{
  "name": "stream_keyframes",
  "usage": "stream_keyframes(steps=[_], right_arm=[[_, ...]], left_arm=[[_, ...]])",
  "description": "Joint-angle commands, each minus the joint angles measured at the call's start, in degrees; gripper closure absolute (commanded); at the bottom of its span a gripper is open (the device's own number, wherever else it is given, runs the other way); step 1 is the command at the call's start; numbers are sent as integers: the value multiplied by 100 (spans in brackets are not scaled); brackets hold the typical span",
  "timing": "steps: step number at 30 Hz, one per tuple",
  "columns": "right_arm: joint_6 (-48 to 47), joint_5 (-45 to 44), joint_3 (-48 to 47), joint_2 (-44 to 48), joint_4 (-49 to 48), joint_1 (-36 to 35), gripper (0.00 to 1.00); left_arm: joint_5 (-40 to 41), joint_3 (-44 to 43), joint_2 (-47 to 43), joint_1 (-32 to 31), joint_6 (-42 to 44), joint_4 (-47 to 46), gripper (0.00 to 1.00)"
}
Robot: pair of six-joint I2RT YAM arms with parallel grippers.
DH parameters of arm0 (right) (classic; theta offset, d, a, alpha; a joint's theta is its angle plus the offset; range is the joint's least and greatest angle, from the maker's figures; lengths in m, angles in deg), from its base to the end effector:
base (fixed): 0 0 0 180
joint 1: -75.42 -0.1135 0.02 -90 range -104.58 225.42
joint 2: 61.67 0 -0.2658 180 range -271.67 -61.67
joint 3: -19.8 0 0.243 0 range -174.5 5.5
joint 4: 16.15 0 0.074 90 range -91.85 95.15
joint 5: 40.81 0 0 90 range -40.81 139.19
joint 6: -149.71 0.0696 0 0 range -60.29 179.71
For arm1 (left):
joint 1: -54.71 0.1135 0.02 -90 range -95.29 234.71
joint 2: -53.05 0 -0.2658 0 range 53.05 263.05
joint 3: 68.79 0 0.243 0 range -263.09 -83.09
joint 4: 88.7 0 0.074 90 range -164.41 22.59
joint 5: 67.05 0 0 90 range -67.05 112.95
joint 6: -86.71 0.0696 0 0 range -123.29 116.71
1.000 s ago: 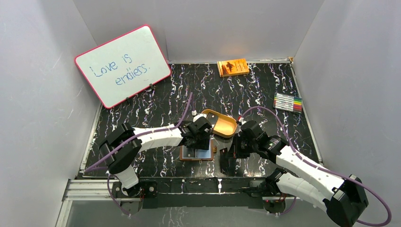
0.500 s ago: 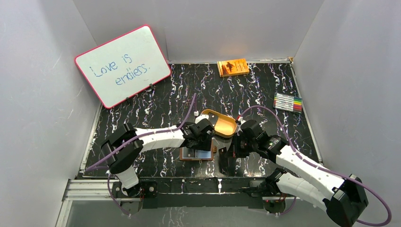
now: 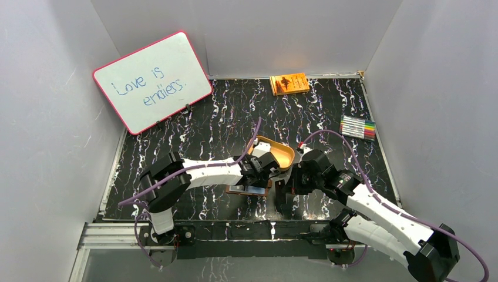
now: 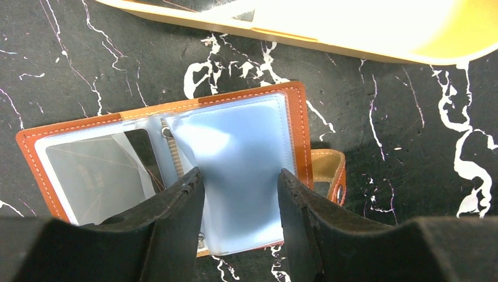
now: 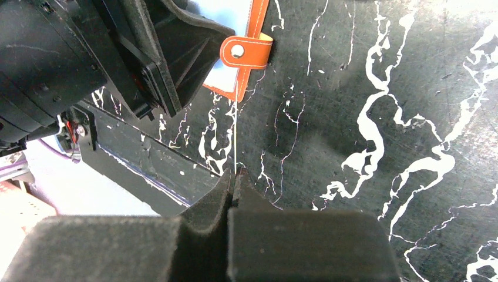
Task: Put the credit cards into the card holder
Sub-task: Turn over the card slot in the card holder.
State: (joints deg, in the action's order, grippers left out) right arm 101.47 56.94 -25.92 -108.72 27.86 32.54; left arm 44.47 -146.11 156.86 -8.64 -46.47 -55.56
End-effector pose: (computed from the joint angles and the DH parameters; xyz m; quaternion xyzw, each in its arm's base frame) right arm 0.1272 0.1309 0.2007 -0.0347 0.9226 0.3014 0.2382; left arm 0.1893 -0.3202 0.1435 0.1179 0.9420 -0.0985 0.2983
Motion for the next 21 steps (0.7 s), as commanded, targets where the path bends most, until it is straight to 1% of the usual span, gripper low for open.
stream_keyframes(steps=[1,5,7,12,17,21], right_arm=[[-71,-232,-281,103,43,-16,100],[-72,-168,-262,50,-12,-11,100],[-71,-103,-238,25,-83,-11,100],[-83,221,-151,-172,-357,-18,100],[-91,1013,-37,-622,-916,-11,100],[-21,1238,9,-825,-1283,-12,100]], left_arm=[[300,501,800,-19,15,934,60],[331,525,747,-19,-6,942,73],[342,542,706,-19,-44,965,77],[354,644,535,-19,-223,966,80],[247,766,262,-11,-423,838,83],[180,846,57,-10,-608,741,88]])
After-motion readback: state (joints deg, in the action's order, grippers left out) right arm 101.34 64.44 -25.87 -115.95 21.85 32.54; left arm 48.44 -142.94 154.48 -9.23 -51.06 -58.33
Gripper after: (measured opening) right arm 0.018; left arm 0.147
